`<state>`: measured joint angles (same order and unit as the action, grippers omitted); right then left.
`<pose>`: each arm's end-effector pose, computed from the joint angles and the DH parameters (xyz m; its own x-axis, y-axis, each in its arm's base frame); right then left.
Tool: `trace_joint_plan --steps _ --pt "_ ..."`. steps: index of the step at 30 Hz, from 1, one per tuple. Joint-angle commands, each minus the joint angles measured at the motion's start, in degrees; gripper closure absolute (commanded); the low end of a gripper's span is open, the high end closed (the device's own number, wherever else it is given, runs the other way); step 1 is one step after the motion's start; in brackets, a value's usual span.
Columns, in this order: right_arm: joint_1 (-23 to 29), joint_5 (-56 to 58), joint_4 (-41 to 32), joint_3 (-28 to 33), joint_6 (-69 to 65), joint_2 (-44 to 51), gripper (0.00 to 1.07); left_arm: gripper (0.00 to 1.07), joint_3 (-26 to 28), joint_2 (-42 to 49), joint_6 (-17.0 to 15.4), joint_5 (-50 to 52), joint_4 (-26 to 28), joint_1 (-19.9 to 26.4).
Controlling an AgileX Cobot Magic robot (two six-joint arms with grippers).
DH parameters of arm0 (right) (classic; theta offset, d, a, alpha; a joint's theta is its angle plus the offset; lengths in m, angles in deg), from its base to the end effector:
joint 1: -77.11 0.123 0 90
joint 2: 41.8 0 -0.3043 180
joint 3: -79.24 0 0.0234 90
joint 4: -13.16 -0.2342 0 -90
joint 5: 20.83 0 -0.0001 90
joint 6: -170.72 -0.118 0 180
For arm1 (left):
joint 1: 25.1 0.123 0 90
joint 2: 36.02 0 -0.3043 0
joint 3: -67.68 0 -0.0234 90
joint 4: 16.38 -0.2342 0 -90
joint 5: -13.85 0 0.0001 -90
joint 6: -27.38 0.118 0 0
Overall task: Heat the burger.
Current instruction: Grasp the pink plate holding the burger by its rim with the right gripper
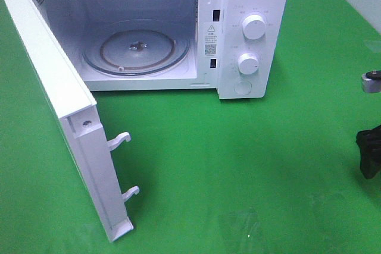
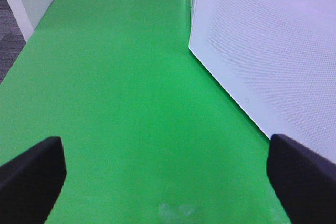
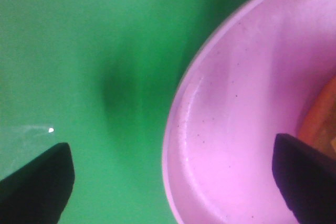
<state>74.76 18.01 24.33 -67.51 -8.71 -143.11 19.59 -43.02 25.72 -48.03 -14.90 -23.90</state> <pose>0.2566 -0.0249 0.1575 -0.9874 -0.1203 -0.1030 -0.1054 0.9847 -0.1391 -0.0182 -0.0031 0.2597 -0.4529 -0.0506 -0.8901 -0.0193 0.9987 -0.0470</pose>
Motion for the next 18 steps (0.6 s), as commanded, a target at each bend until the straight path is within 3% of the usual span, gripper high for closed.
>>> trace_joint_plan --steps 1,10,18 --pt "-1.5 -1.8 0.2 0.0 -0.6 -2.0 0.13 0.09 -0.1 0.9 0.0 0.8 0.2 0.1" --pt "-2.3 -4.5 0.1 0.0 -0.6 -6.1 0.17 0.09 -0.1 0.9 0.0 0.8 0.1 0.1" --pt "-2.3 -5.0 0.1 0.0 -0.6 -9.5 0.36 0.09 -0.1 0.9 0.0 0.8 0.1 0.1"
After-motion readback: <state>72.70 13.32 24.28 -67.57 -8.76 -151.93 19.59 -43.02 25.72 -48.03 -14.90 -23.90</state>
